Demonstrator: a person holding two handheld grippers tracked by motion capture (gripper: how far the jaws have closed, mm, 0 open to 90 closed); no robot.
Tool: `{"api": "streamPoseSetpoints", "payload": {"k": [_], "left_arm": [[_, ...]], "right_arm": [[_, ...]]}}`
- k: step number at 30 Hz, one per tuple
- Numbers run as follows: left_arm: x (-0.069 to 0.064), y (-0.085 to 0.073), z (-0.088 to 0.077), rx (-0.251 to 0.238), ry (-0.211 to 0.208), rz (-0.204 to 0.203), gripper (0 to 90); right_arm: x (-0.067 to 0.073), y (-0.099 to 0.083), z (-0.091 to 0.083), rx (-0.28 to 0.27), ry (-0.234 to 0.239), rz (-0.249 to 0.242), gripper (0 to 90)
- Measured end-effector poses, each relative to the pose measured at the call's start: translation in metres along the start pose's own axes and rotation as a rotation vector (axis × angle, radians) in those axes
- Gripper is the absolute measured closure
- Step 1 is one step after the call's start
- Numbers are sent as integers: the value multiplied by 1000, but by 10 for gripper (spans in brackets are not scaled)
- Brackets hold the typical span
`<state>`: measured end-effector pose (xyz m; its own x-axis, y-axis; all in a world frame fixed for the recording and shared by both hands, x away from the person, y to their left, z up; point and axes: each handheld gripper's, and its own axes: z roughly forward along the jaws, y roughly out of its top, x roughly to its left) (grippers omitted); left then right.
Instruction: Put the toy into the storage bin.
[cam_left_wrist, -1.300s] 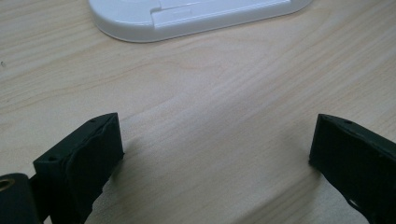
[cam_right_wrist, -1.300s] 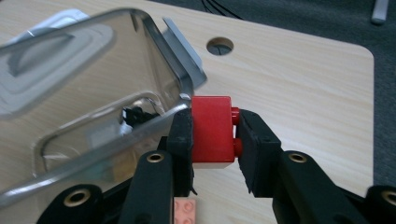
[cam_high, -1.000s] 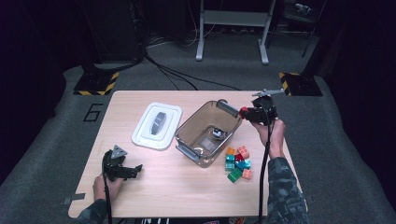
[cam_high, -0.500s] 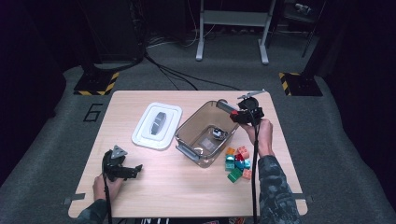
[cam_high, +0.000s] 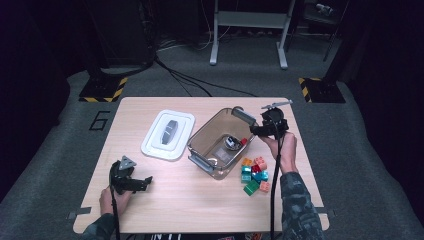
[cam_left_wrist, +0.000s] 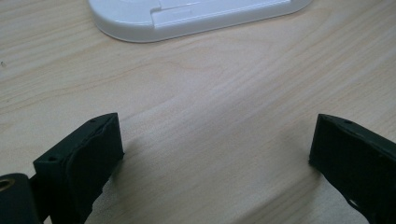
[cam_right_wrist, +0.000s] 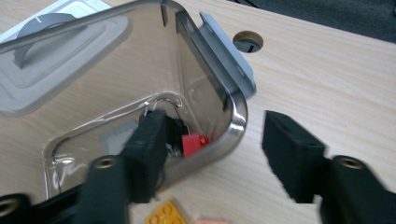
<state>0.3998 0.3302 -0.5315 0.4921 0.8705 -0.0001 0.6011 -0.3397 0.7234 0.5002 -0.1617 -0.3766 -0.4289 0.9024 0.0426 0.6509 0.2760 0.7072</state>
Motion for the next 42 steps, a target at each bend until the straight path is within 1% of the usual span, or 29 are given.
{"api": "streamPoseSetpoints", "payload": {"k": [2, 3, 5, 6, 7, 8, 9, 10, 11, 15, 16, 17, 18, 20, 21, 24, 26, 27, 28, 29, 31, 32, 33, 37, 38, 39, 40, 41, 42], "left_arm": [[0, 0, 0, 0, 0, 0, 26], [0, 0, 0, 0, 0, 0, 25], [0, 0, 0, 0, 0, 0, 26], [0, 0, 0, 0, 1, 1, 25], [0, 0, 0, -1, 0, -1, 26], [0, 0, 0, 0, 1, 1, 25], [0, 0, 0, 0, 1, 1, 26], [0, 0, 0, 0, 0, 0, 25], [0, 0, 0, 0, 0, 0, 25], [0, 0, 0, 0, 0, 0, 26], [0, 0, 0, 0, 0, 0, 26], [0, 0, 0, 0, 0, 0, 26], [0, 0, 0, 0, 0, 0, 26], [0, 0, 0, 0, 0, 0, 25], [0, 0, 0, 0, 0, 0, 25], [0, 0, 0, 0, 0, 0, 26], [0, 0, 0, 0, 0, 0, 26], [0, 0, 0, 0, 0, 0, 26], [0, 0, 0, 0, 0, -1, 25], [0, 0, 0, -1, 0, 0, 25], [0, 0, 0, 0, 0, 0, 25], [0, 0, 0, -1, 0, 0, 26], [0, 0, 0, 0, 1, 1, 26], [0, 0, 0, -1, -1, 0, 25], [0, 0, 0, 0, 0, 0, 26], [0, 0, 0, 0, 0, 0, 26], [0, 0, 0, 0, 0, 0, 25], [0, 0, 0, 0, 0, 0, 26], [0, 0, 0, 0, 0, 0, 26]], "right_arm": [[-3, -8, -4, -8, 11, 15, 308], [-3, -8, -4, -8, 11, 15, 308], [-6, -18, -8, -20, 18, 27, 270], [-8, -29, -11, -19, 21, 34, 242], [-9, -35, -11, -14, 29, 39, 226], [-11, -42, -11, -8, 31, 30, 204], [-11, -42, -11, -8, 31, 30, 204], [-12, -56, -11, 9, 33, 44, 160], [-12, -56, -11, 9, 33, 44, 160], [-13, -84, -9, 57, 48, 61, 122], [-13, -95, -8, 72, 46, 67, 116], [-13, -95, -8, 72, 46, 67, 116], [-14, -105, -6, 84, 48, 77, 118], [-14, -115, -3, 103, 52, 88, 127], [-14, -115, -3, 103, 52, 88, 127], [-10, -127, 0, 136, 48, 98, 152], [-7, -135, 4, 165, 29, 115, 229], [-7, -135, 4, 165, 29, 115, 229], [-7, -139, 6, 189, 13, 129, 288], [-7, -139, 6, 189, 13, 129, 288], [-7, -143, 6, 181, 20, 149, 362], [-8, -144, 5, 176, 31, 160, 420], [-8, -144, 3, 173, 29, 166, 481], [-8, -145, 0, 174, 37, 166, 521], [-7, -144, -1, 159, 46, 159, 526], [-7, -144, -1, 159, 46, 159, 526], [-4, -142, -2, 154, 55, 134, 541], [-4, -142, -2, 154, 55, 134, 541], [0, -140, 0, 175, 45, 101, 593]]}}
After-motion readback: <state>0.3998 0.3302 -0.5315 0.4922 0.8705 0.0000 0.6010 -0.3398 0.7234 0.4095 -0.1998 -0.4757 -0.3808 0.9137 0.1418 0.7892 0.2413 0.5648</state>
